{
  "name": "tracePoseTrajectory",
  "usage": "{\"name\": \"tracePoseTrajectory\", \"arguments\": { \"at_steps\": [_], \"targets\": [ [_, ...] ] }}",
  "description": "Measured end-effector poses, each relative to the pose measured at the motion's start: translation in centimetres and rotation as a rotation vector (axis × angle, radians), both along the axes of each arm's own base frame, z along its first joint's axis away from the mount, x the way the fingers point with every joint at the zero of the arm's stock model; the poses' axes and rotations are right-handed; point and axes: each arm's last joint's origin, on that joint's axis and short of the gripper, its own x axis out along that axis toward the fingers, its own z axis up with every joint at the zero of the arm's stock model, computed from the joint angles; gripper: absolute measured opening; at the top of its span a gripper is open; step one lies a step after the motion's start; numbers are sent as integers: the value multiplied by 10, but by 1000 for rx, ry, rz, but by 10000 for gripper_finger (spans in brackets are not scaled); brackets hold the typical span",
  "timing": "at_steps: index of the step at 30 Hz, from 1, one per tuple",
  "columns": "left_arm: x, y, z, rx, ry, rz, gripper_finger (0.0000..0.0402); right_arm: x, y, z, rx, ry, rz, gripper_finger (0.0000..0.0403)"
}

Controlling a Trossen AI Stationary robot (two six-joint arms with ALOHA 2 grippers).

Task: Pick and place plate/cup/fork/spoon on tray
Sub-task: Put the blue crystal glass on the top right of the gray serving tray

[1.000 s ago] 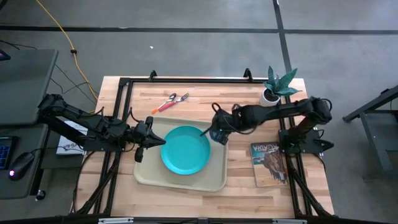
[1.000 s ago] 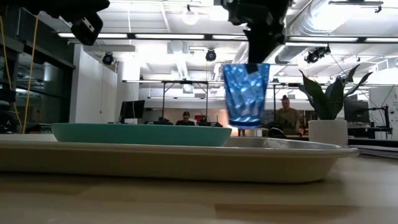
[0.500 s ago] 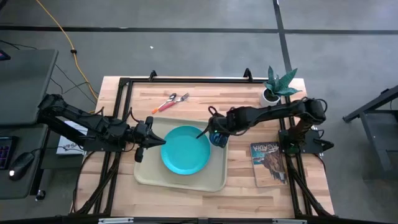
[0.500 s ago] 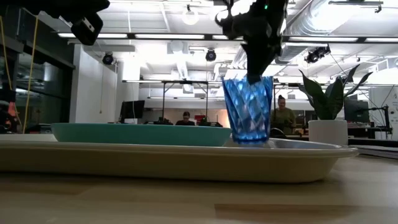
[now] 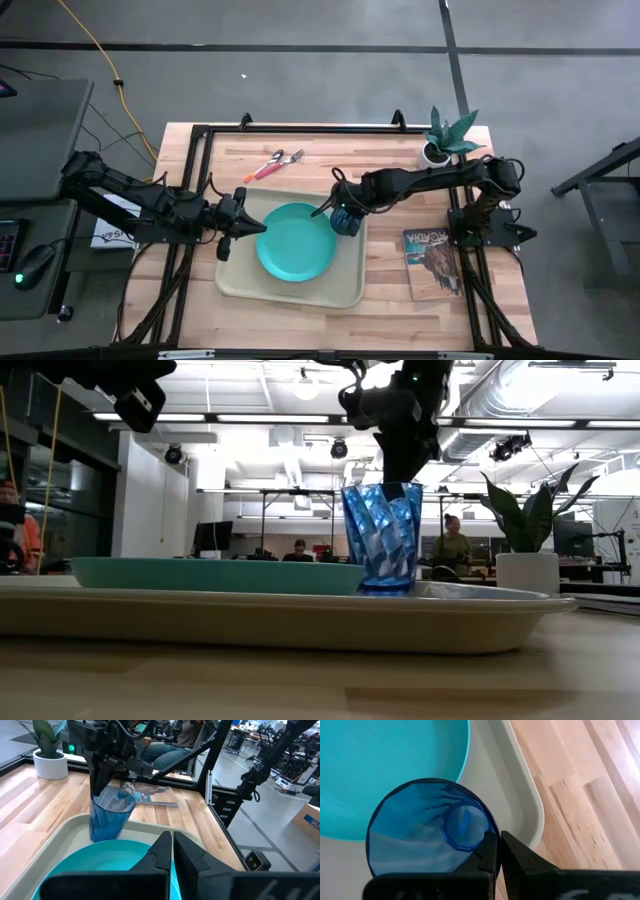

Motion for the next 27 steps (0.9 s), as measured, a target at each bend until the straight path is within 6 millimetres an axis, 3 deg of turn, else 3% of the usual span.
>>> {"name": "tracePoseTrajectory", "arguments": {
  "at_steps": [22, 27],
  "targets": [
    [0, 0, 0, 0, 1, 0, 0, 7, -2, -13, 39, 29, -10, 21],
    [0, 0, 0, 0, 1, 0, 0, 6, -7, -13, 26, 31, -14, 58]
  ]
}}
